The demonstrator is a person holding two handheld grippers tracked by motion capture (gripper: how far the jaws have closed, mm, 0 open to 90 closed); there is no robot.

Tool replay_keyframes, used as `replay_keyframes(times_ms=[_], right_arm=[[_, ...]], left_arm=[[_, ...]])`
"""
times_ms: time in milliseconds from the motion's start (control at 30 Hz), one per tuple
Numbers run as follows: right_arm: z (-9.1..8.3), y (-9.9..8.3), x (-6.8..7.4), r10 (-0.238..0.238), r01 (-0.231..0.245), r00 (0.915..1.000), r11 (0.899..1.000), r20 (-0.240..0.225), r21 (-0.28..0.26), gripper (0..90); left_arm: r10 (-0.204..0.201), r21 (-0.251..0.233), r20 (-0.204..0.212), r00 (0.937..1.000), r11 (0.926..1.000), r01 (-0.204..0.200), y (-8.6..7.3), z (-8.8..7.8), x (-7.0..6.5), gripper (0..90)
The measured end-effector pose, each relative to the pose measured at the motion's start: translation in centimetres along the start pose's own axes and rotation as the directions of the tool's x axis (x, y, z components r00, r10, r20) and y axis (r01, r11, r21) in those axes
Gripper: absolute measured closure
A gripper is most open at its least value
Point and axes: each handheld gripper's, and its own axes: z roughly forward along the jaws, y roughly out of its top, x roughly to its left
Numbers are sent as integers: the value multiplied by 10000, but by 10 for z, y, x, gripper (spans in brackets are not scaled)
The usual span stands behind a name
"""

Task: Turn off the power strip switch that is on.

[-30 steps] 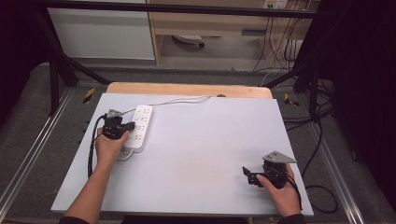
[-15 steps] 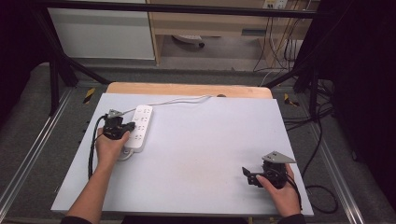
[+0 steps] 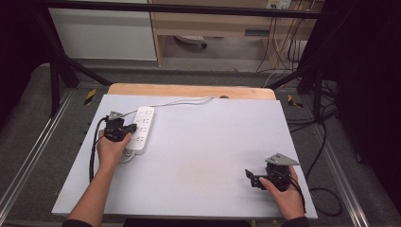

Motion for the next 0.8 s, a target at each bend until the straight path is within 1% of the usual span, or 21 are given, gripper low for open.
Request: replay_keyframes(times_ms=[33,67,133,400,533,633,700,767,800], right_arm=[[0,0,0,-26,26,10000,10000,13,-4,32],[0,0,0,-28,28,10000,10000,5,-1,32],[0,0,0,-74,74,10000,10000,10,-17,32],[-1,0,-1,3,-3,10000,10000,0,-62,32],[-1,0,-1,17,-17,10000,10000,5,-62,32],[-1,0,-1,31,-31,10000,10000,-2,-69,32],[-1,0,-1,21,-21,10000,10000,9,-70,32],[-1,0,-1,17,-17,10000,10000,24,-78,32],[-1,0,-1,12,-12,10000,10000,19,-67,32]], left_arm=[[-20,-12,72,10000,10000,20,0,0,-1,900],[16,-7,32,10000,10000,-16,0,0,-1,900],[-53,-13,67,10000,10000,53,0,0,-1,900],[-143,-57,117,9998,9999,144,0,0,0,900],[-1,-38,27,10000,10000,1,0,0,-1,900],[-2,-73,32,10000,10000,2,-1,0,-1,900],[101,-66,-14,9999,9999,-102,-1,0,-2,900],[188,-59,1,9998,9998,-188,-1,0,-2,900],[159,-36,22,9999,9999,-159,-1,-1,-1,900]])
